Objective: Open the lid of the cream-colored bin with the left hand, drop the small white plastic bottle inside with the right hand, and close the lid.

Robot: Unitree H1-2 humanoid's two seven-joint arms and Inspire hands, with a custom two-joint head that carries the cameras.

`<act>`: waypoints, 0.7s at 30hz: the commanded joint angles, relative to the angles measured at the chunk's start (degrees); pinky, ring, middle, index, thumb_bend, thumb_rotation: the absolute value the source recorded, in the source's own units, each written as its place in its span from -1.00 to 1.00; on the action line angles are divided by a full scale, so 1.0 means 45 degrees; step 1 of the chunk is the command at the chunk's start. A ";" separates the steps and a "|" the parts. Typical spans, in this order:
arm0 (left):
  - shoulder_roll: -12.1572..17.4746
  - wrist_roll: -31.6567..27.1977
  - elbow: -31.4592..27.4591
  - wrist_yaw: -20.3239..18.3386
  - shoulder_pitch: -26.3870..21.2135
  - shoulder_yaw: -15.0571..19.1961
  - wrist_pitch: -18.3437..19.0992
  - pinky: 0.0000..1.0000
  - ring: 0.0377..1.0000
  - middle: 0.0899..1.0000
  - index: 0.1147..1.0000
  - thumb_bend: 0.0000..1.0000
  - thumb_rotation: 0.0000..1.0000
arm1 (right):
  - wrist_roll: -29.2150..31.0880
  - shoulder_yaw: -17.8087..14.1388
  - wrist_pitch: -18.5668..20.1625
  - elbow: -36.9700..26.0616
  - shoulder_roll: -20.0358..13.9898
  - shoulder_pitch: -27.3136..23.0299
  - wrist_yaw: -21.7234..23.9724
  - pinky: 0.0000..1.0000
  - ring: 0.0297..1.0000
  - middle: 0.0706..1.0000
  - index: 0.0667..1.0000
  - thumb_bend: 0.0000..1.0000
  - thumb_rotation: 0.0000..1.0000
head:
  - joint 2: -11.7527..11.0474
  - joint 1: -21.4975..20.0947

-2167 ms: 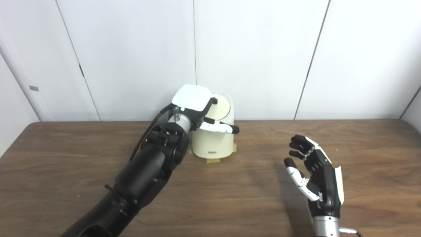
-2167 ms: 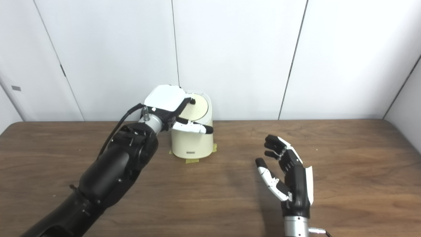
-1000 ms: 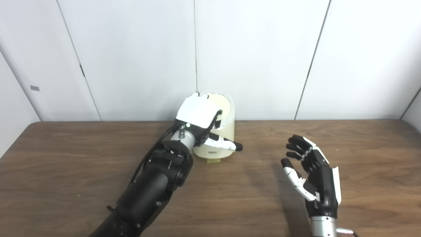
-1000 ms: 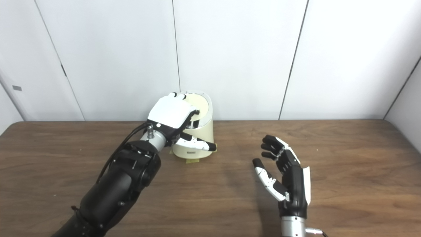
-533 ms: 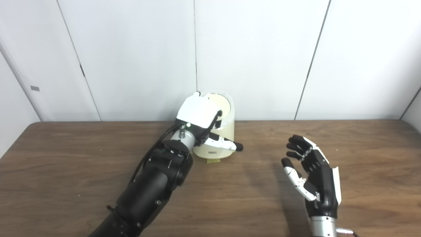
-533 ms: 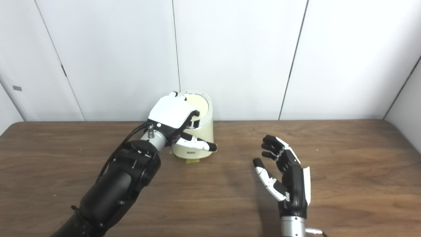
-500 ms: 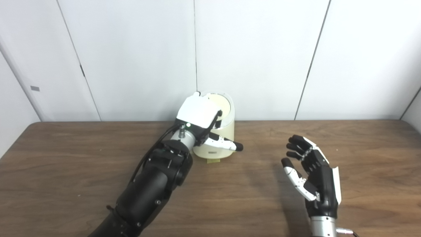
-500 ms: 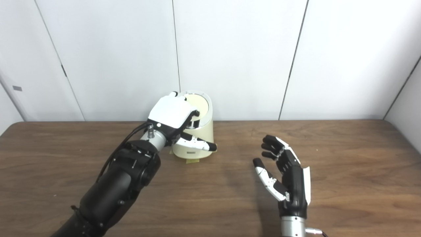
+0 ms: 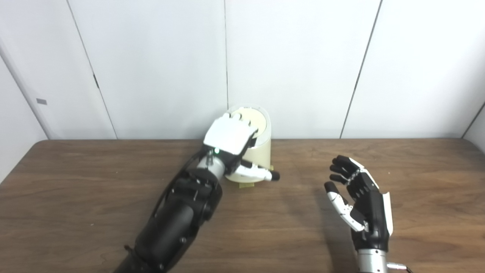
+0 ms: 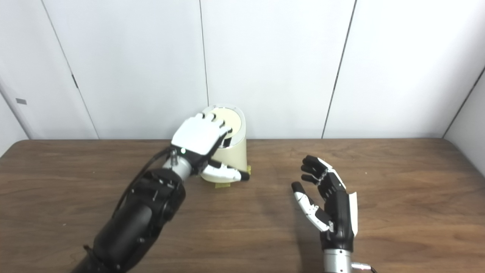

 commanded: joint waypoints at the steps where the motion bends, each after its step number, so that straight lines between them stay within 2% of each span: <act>1: -0.0248 0.0393 0.0067 0.0287 -0.0381 0.0260 0.0408 1.00 1.00 1.00 1.00 0.89 1.00 | -0.0119 0.0026 -0.0137 -0.0436 0.0071 -0.0361 0.0004 0.29 0.42 0.43 0.38 -0.58 -0.61 | 0.0001 -0.0016; 8: -0.0505 0.0563 0.0139 0.0947 -0.0267 0.0620 0.0761 1.00 1.00 1.00 1.00 0.85 1.00 | -0.0112 -0.0050 -0.0167 -0.0369 0.0015 -0.0376 0.0015 0.30 0.42 0.43 0.40 -0.59 -0.63 | 0.0018 0.0007; 15: -0.0714 0.0789 0.0026 0.0932 -0.0349 0.1009 0.1261 1.00 1.00 1.00 1.00 0.77 0.99 | -0.0071 -0.0023 -0.0134 -0.0388 0.0052 -0.0339 0.0058 0.29 0.42 0.42 0.38 -0.58 -0.68 | 0.0010 0.0000; 21: -0.0658 0.0980 -0.1148 0.0962 -0.0072 0.1286 0.1347 1.00 1.00 1.00 1.00 0.79 1.00 | -0.0194 0.0017 -0.0018 -0.0516 0.0097 -0.0298 0.0045 0.28 0.41 0.42 0.39 -0.60 -0.72 | 0.0038 -0.0027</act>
